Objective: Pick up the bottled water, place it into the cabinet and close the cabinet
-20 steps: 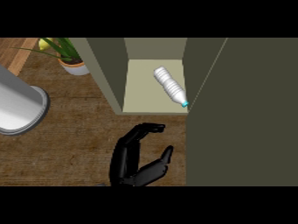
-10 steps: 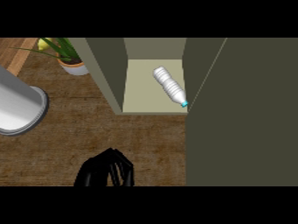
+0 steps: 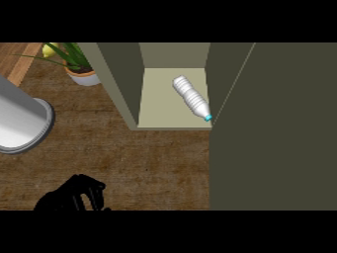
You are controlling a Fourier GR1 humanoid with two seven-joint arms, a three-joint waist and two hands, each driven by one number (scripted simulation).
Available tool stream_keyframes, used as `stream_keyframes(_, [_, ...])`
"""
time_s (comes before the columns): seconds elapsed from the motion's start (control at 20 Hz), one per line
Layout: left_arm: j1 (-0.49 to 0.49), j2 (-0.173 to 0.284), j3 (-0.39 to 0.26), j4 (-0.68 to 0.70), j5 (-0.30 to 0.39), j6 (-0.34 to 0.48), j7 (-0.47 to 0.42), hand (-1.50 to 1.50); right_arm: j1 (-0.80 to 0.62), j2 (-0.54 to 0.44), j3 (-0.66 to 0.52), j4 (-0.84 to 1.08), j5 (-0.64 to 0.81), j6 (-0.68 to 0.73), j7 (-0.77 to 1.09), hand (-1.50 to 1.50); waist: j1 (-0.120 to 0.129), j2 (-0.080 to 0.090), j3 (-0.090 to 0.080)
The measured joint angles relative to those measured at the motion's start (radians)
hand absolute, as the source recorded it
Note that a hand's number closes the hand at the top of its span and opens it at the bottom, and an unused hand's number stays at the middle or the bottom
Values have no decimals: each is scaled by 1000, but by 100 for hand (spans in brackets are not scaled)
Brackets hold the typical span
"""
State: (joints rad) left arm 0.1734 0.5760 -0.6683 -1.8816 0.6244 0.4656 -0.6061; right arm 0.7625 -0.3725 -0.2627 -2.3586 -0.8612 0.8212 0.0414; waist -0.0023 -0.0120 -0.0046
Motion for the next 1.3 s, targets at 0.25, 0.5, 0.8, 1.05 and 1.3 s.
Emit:
stream_keyframes(0.25, [72, 78, 89, -66, 65, -56, -22, -150, -6, -5, 40, -6, 5, 30, 2, 150, -1, -4, -2])
stream_keyframes(0.5, [143, 160, 180, -107, 117, -104, -38, -150, -23, -13, 114, -9, 11, 45, 25, 150, 11, -7, -5])
stream_keyframes(0.8, [218, 223, 253, -146, 167, -150, -49, -150, -88, -38, 198, -10, 20, 47, 64, 150, 25, -13, -9])
stream_keyframes(1.05, [271, 259, 295, -165, 200, -191, -57, -150, -168, -59, 270, -8, 29, 40, 106, 150, 34, -20, -14])
stream_keyframes(1.3, [314, 290, 340, -162, 231, -228, -65, -150, -263, -75, 340, -3, 40, 14, 161, 150, 39, -25, -18])
